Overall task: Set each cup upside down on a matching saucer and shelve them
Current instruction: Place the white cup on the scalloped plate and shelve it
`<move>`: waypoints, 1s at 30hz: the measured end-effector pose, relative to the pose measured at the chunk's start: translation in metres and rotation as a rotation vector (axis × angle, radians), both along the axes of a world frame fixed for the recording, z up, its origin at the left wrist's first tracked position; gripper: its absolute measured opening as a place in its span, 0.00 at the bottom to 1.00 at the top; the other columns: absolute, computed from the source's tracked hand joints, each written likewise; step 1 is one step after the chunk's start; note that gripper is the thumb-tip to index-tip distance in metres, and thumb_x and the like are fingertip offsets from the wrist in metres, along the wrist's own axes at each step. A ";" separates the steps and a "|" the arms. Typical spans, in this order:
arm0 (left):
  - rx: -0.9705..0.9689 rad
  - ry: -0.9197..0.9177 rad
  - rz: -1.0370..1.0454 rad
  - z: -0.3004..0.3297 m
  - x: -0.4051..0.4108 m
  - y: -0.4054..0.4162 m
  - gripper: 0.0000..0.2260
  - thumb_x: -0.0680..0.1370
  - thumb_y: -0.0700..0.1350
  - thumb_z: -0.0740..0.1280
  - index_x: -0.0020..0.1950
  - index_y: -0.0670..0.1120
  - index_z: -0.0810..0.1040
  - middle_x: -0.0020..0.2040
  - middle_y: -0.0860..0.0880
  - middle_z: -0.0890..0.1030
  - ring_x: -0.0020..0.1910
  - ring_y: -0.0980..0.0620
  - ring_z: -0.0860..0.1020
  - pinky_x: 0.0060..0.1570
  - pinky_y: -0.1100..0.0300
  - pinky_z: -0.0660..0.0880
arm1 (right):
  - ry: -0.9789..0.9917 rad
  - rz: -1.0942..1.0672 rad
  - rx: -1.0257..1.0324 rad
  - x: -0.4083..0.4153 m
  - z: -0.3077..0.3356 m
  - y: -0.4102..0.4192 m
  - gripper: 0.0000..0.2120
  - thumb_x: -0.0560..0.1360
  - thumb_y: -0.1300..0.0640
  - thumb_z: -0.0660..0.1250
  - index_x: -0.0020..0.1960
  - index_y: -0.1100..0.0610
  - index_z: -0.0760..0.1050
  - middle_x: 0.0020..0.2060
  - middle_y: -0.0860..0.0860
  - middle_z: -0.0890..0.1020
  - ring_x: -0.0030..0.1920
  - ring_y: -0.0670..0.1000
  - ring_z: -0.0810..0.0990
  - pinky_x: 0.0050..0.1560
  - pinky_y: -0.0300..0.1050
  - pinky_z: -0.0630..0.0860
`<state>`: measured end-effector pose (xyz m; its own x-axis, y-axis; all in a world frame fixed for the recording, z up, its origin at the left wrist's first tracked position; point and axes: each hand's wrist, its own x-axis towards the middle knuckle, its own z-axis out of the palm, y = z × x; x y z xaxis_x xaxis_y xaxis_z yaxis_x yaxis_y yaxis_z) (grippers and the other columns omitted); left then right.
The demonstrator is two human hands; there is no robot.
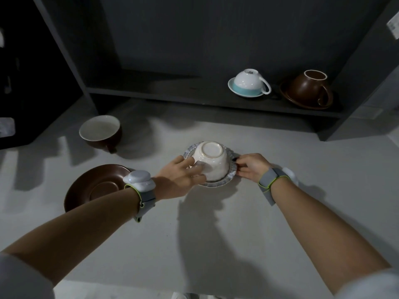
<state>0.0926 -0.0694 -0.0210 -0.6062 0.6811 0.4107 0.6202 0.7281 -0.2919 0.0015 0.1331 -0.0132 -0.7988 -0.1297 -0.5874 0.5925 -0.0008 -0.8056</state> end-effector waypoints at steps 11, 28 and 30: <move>1.086 -0.633 0.737 0.011 -0.025 -0.009 0.09 0.74 0.38 0.65 0.53 0.40 0.78 0.48 0.41 0.82 0.43 0.46 0.78 0.44 0.65 0.72 | -0.020 0.016 0.077 0.000 -0.007 0.005 0.12 0.77 0.69 0.58 0.37 0.59 0.69 0.34 0.56 0.74 0.34 0.51 0.75 0.38 0.42 0.79; 1.511 -1.142 0.924 -0.010 -0.041 -0.013 0.12 0.72 0.27 0.64 0.31 0.39 0.71 0.31 0.44 0.73 0.18 0.52 0.75 0.22 0.65 0.75 | 0.004 0.067 0.201 -0.003 -0.007 0.002 0.12 0.74 0.72 0.61 0.34 0.63 0.71 0.20 0.54 0.79 0.27 0.52 0.77 0.20 0.35 0.77; 1.463 -1.162 0.878 -0.005 -0.040 -0.016 0.12 0.73 0.28 0.62 0.32 0.41 0.72 0.32 0.45 0.74 0.16 0.60 0.75 0.25 0.68 0.76 | 0.029 0.066 0.189 -0.006 -0.002 -0.001 0.13 0.74 0.73 0.61 0.32 0.64 0.70 0.16 0.53 0.77 0.20 0.51 0.78 0.20 0.36 0.77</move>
